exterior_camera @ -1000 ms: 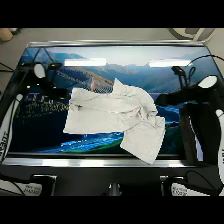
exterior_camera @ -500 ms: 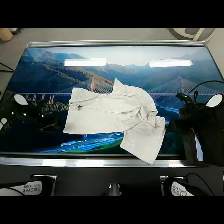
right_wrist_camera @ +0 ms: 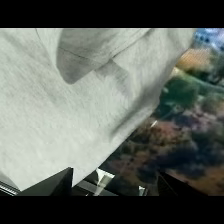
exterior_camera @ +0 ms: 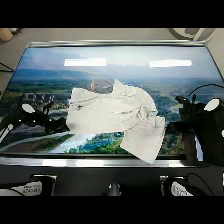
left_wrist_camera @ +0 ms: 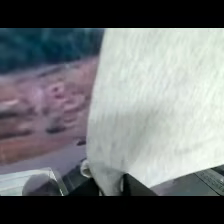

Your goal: Fold the shirts.

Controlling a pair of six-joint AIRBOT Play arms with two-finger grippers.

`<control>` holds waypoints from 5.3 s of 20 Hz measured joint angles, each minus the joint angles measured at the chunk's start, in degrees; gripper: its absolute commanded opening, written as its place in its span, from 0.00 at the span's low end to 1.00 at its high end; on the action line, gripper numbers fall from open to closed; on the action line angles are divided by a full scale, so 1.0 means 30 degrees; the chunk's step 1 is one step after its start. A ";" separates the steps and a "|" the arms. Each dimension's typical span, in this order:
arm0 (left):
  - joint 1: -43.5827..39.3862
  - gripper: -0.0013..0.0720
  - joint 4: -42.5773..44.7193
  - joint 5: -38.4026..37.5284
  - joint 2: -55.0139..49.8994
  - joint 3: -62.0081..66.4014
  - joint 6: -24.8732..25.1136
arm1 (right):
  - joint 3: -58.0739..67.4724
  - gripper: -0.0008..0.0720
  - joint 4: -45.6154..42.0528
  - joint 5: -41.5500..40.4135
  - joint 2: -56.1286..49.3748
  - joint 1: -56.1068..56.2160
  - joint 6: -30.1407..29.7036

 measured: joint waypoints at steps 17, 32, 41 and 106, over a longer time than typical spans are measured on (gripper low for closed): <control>-0.0102 0.05 -0.0313 0.0393 0.1894 0.1377 -0.0036 | -0.0386 0.04 0.3067 -0.4692 -0.2776 -0.0044 -0.0925; 0.0102 0.05 0.3024 0.6819 1.5788 1.8921 -0.3402 | 1.8972 0.04 -0.0568 -0.6732 1.1854 -0.0044 -0.0189; 0.0087 0.05 0.6084 0.3621 1.4622 1.9453 -0.3687 | 1.9606 0.04 -0.1858 -0.4903 1.0448 -0.0036 0.0729; 0.2353 0.05 0.2273 -0.0219 0.3140 -0.3169 -0.0342 | -0.3024 0.68 -0.0816 0.0044 0.0197 0.3359 0.1574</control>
